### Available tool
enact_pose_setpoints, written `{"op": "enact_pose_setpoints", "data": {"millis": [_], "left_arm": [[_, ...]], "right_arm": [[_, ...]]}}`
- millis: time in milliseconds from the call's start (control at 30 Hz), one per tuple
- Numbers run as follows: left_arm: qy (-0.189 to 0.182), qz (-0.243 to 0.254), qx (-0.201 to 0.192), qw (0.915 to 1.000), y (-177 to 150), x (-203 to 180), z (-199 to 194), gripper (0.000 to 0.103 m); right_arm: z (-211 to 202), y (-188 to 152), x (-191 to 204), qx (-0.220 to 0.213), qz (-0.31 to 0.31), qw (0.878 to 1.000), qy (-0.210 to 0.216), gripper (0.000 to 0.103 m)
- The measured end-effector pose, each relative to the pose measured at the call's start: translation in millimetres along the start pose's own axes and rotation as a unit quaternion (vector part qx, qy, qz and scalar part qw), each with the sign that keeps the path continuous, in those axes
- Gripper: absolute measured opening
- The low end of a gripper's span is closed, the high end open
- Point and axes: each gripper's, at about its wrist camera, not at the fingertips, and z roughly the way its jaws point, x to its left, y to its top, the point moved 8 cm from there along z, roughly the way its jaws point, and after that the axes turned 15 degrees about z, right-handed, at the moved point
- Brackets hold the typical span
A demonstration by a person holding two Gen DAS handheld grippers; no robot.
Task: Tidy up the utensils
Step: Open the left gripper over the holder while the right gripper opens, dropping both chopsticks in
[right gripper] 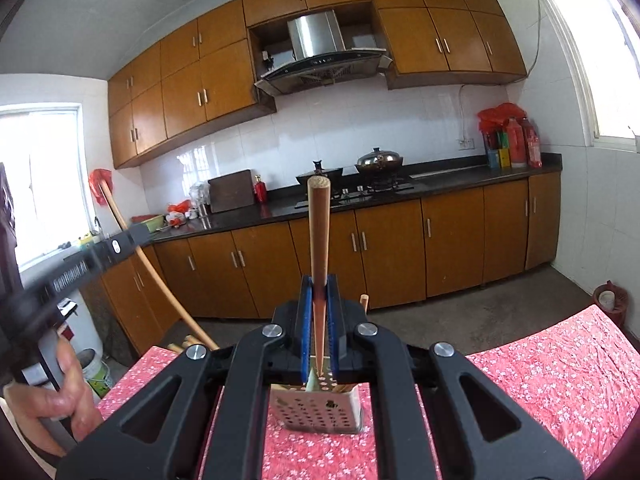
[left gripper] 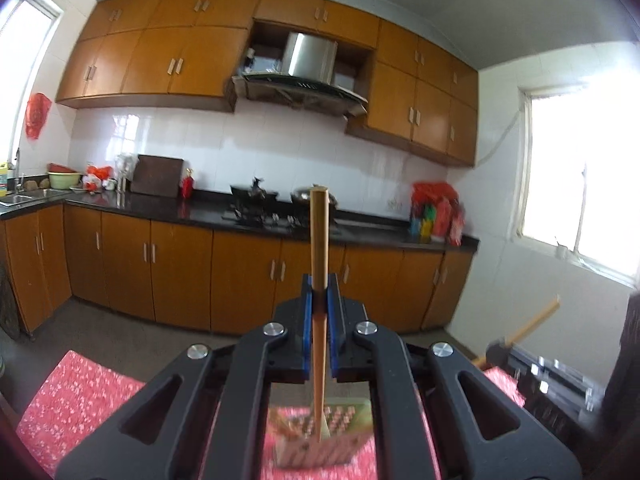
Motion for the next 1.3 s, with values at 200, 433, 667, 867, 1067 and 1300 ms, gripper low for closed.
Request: {"op": "enact_pose_setpoints", "data": {"millis": [200,433,667,867,1067,1300], "left_arm": [[0.014,-0.009,0.001,0.9999,-16.0,3.8,36.3,0.008],[-0.004,-0.030,0.057,0.9979,-64.7,6.6,72.1,0.008],[-0.004,-0.032,0.059,0.9977,-67.9,16.5,65.3,0.017],[-0.002,-0.032,0.050,0.9982,-56.3,25.3,39.6,0.024],[0.019,-0.002,0.049,0.9986,-60.0,34.7,-6.4,0.047],[0.049,0.033,0.055,0.9968,-99.4,32.4,-74.1,0.080]], "right_arm": [[30.3,-13.3,-12.0,0.031,0.008,0.999,-0.012,0.008],[50.5,-35.1,-12.7,0.063,0.000,0.998,-0.021,0.008],[48.0,-34.8,-10.0,0.062,-0.007,0.998,-0.029,0.009],[35.0,-22.9,-11.7,0.045,0.002,0.998,-0.034,0.018],[-1.4,-13.8,-6.8,0.002,-0.025,0.999,-0.040,0.047],[-46.8,-39.9,5.5,-0.029,-0.064,0.997,-0.038,0.097]]}}
